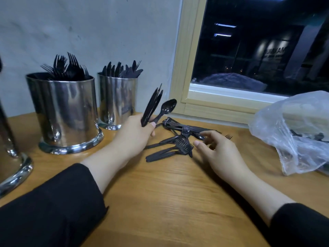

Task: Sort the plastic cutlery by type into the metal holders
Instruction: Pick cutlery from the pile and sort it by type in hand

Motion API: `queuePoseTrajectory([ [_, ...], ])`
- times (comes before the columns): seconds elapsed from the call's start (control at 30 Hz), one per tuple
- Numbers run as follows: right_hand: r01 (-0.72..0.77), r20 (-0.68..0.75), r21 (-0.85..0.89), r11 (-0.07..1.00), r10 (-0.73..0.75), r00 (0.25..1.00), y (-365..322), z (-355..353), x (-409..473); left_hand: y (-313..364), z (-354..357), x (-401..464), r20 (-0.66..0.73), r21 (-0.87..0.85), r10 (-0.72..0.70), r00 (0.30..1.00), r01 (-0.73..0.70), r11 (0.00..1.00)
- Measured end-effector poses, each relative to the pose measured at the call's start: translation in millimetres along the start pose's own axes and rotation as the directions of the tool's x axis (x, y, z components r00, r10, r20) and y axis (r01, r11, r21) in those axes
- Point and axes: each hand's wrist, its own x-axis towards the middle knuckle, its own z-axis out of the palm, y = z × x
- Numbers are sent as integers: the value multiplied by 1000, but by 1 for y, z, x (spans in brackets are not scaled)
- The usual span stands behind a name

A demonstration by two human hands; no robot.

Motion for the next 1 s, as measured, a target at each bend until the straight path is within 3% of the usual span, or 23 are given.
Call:
queuePoseTrajectory([
  [0.17, -62, 122, -115, 991, 76, 990, -12, 22, 12, -3, 8, -5, 28, -10, -64, 998, 64, 998],
  [0.3, -85, 145, -106, 991, 100, 984, -9, 24, 16, -4, 13, -5, 50, -79, -95, 994, 99, 992],
  [0.47, -166, 111, 246, 955, 142, 984, -3, 18, 14, -4, 10, -3, 27, -87, -79, 996, 82, 993],
  [0.57, -122, 53, 414, 902, 110, 993, -9, 11, 9, -6, 9, -3, 62, -81, -36, 997, 41, 996],
  [0.67, -41, 15, 453, 891, 38, 999, -15, 8, 6, -5, 8, -2, 81, -81, 12, 997, -6, 997],
  [0.8, 11, -19, 523, 853, -1, 1000, -20, 7, 4, 0, 7, -5, 140, -60, -47, 989, 55, 997],
  [1.0, 58, -135, 559, 827, 22, 991, -19, 3, 7, 3, 7, -8, 230, 27, -24, 973, 18, 999],
])
